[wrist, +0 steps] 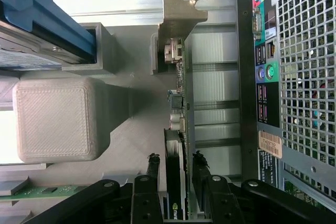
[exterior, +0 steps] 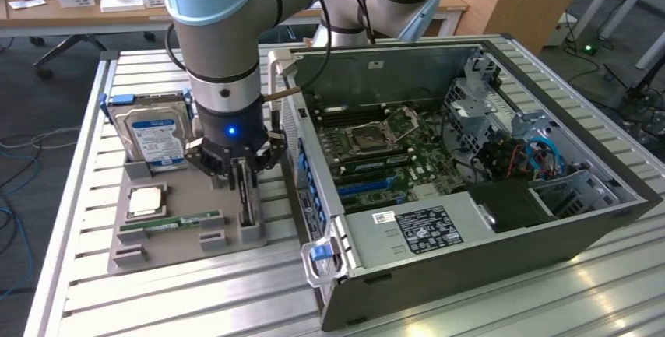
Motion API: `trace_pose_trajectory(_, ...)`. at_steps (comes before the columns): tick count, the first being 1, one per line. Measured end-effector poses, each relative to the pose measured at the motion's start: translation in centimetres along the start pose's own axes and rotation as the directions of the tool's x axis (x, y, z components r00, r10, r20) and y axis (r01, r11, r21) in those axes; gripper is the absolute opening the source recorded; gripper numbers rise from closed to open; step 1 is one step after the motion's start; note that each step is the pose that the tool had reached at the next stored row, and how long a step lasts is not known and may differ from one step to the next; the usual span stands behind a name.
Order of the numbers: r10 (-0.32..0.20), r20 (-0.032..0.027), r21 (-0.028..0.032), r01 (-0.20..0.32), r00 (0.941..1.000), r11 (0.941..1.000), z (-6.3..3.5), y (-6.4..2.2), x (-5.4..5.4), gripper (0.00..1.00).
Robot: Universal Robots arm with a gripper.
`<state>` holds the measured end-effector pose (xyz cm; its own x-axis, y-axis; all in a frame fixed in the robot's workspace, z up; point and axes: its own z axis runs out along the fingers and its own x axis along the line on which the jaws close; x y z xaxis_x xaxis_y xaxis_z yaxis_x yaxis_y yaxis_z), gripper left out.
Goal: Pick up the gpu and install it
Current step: 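Pick up the gpu and move the gpu toward the slot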
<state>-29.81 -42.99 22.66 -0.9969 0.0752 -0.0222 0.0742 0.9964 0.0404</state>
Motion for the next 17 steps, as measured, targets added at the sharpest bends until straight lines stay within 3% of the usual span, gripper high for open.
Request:
trace_pose_trajectory(4, 0.000, 0.0001, 0.0000, 0.000, 1.0000, 1.0000, 0.00, 0.00, 0.00, 0.37)
trace_pose_trajectory(6, 0.000, -0.0001, 0.0002, 0.000, 1.0000, 1.0000, -0.01, 0.00, 0.00, 0.26)
trace_pose_trajectory(17, 0.000, -0.0001, 0.0001, 0.000, 1.0000, 1.0000, 0.00, 0.00, 0.00, 0.26)
